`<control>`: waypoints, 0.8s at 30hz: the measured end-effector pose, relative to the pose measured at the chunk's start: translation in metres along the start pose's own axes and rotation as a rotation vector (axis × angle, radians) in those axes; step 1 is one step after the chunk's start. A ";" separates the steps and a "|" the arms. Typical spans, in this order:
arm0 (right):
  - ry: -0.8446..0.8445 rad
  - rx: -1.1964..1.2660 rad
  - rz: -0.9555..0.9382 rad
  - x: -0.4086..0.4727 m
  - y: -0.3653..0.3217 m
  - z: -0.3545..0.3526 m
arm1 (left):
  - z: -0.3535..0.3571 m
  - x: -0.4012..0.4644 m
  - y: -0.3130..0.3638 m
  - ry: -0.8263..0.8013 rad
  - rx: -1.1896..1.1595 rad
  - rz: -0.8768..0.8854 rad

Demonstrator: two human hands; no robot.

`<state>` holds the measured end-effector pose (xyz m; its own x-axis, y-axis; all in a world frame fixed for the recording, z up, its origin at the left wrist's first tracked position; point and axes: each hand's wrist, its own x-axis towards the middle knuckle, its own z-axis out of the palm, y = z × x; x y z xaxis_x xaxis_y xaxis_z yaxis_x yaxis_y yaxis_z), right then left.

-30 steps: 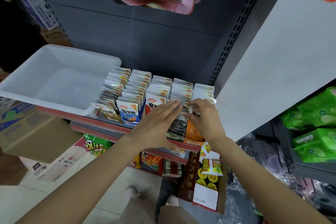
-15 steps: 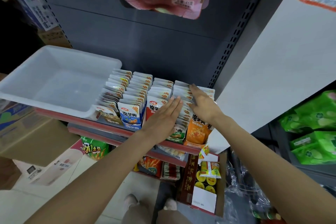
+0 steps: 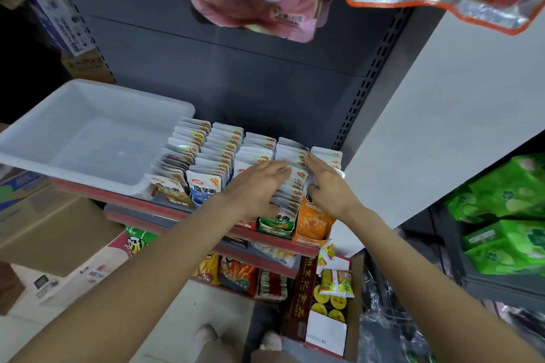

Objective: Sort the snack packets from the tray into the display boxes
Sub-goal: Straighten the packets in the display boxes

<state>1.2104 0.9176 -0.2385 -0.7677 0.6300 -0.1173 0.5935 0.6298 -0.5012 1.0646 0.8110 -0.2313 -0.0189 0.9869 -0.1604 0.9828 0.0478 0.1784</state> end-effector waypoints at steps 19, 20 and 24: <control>-0.022 0.131 0.031 -0.022 -0.015 0.008 | -0.006 0.007 -0.016 -0.068 -0.113 0.045; 0.053 0.187 0.039 -0.026 -0.014 0.005 | -0.005 0.005 -0.014 -0.067 -0.150 0.052; 0.273 0.181 0.166 -0.032 0.009 -0.010 | -0.005 0.004 0.001 0.064 -0.259 0.054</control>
<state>1.2430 0.9076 -0.2305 -0.5574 0.8302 0.0111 0.6334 0.4339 -0.6408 1.0649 0.8160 -0.2264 0.0130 0.9964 -0.0836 0.9030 0.0242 0.4290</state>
